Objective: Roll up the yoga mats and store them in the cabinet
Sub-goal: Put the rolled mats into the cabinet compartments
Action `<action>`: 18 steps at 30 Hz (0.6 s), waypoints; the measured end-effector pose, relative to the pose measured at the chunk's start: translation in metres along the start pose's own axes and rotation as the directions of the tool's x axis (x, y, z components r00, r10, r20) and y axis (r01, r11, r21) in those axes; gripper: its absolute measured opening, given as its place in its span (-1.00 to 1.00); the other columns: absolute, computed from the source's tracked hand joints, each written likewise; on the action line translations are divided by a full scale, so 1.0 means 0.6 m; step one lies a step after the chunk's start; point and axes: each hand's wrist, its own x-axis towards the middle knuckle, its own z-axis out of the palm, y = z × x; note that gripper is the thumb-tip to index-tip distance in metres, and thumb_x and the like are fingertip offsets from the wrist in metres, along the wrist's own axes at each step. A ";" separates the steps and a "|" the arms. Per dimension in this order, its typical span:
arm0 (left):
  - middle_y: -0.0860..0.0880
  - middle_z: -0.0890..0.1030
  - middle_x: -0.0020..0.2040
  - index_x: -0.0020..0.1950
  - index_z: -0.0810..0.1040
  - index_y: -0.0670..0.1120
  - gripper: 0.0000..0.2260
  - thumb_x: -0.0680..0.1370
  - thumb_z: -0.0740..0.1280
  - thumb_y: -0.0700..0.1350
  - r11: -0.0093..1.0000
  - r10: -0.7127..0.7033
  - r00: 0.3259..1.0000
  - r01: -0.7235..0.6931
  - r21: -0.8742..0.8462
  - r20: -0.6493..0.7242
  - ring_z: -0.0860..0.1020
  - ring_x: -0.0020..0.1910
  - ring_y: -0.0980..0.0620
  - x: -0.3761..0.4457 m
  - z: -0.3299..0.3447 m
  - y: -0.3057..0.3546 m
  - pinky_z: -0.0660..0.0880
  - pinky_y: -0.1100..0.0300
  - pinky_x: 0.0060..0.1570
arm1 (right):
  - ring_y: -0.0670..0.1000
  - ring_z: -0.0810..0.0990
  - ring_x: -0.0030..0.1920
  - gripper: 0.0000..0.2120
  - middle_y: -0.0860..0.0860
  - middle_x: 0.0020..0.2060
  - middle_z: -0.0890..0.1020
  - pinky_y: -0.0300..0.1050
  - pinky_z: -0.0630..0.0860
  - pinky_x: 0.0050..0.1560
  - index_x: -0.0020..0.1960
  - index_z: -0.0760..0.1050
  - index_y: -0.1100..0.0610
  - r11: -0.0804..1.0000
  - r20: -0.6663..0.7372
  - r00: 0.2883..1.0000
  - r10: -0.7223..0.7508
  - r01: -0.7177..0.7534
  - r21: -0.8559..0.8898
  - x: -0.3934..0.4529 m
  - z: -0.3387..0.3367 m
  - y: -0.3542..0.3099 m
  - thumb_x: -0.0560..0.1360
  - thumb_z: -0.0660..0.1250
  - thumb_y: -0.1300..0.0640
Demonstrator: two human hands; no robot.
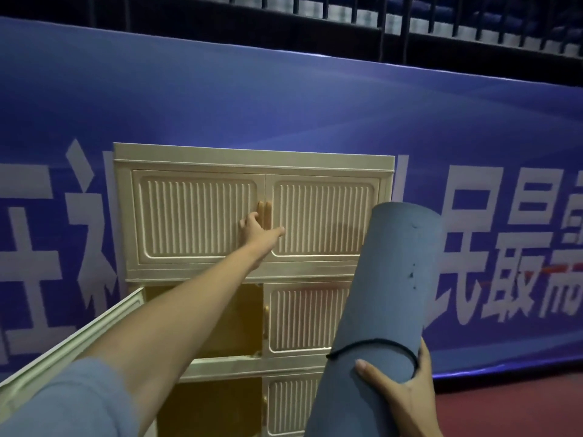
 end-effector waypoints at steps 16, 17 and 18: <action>-0.10 0.61 0.10 0.16 0.44 0.15 -0.75 0.57 0.44 0.10 0.957 0.177 0.796 -0.276 -0.087 -0.579 0.60 -0.10 0.03 -0.318 -0.286 -0.076 0.52 0.17 -0.17 | -0.23 0.57 0.16 0.29 -0.42 0.23 0.46 -0.24 0.60 0.04 0.49 0.07 -0.44 0.975 0.352 0.931 -0.099 0.162 -0.153 0.006 0.070 -0.022 -0.04 0.76 -0.23; -0.16 0.58 0.17 0.21 0.39 0.22 -0.70 0.58 0.44 0.08 0.958 0.176 0.728 -0.281 -0.055 -0.663 0.59 -0.07 0.00 -0.332 -0.307 -0.097 0.53 0.19 -0.15 | -0.29 0.55 0.16 0.28 -0.49 0.20 0.44 -0.30 0.59 0.01 0.49 0.06 -0.44 0.971 0.384 0.916 -0.119 0.187 -0.146 0.008 0.076 -0.027 0.00 0.77 -0.16; -0.19 0.55 0.24 0.25 0.35 0.26 -0.67 0.59 0.42 0.09 0.959 0.228 0.639 -0.279 0.054 -0.734 0.59 0.02 -0.05 -0.351 -0.321 -0.117 0.54 0.21 -0.04 | -0.34 0.52 0.16 0.25 -0.54 0.17 0.42 -0.38 0.57 -0.03 0.48 0.06 -0.44 0.968 0.418 0.899 -0.128 0.206 -0.146 0.012 0.083 -0.031 0.03 0.77 -0.10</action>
